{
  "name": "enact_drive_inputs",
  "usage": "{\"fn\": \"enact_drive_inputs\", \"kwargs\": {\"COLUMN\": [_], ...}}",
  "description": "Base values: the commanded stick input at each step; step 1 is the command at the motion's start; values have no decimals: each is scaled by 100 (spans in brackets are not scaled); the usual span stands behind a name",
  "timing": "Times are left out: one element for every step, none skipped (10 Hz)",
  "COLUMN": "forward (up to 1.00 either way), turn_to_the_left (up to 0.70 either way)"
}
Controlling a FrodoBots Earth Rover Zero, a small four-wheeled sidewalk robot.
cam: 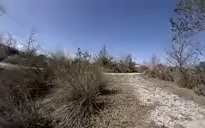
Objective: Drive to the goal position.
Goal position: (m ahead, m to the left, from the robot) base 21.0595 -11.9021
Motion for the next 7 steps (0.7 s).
{"fn": "enact_drive_inputs", "kwargs": {"forward": [70,70,70,70,70,70,70], "turn_to_the_left": [-35,-35,-35,-35,-35,-35,-35]}}
